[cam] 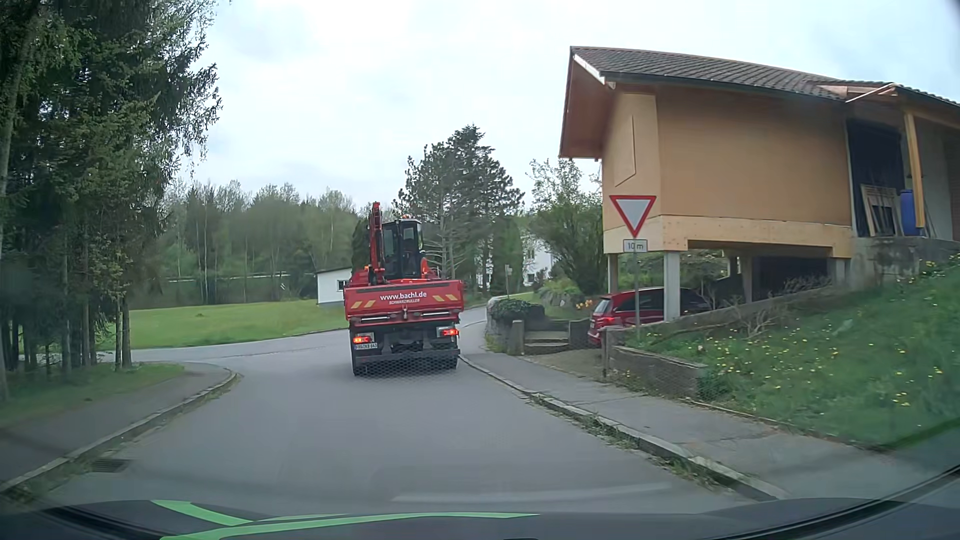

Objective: Follow the waypoints while adhering to traffic rules and regulations

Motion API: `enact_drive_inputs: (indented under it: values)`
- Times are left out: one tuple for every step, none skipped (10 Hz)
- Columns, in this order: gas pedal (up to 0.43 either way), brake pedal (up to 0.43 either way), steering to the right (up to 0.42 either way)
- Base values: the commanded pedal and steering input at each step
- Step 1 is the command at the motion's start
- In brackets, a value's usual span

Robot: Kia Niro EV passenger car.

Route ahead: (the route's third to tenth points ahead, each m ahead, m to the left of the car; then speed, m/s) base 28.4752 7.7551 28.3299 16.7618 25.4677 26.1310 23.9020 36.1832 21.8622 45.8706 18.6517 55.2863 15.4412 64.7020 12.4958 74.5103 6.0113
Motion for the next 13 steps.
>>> enact_drive_inputs:
  values:
    - [0.0, 0.189, -0.09]
    - [0.0, 0.189, -0.085]
    - [0.0, 0.195, -0.082]
    - [0.0, 0.195, -0.079]
    - [0.0, 0.195, -0.074]
    - [0.0, 0.195, -0.07]
    - [0.0, 0.195, -0.065]
    - [0.0, 0.195, -0.06]
    - [0.0, 0.195, -0.058]
    - [0.0, 0.195, -0.057]
    - [0.0, 0.189, -0.057]
    - [0.0, 0.152, -0.056]
    - [0.0, 0.14, -0.056]
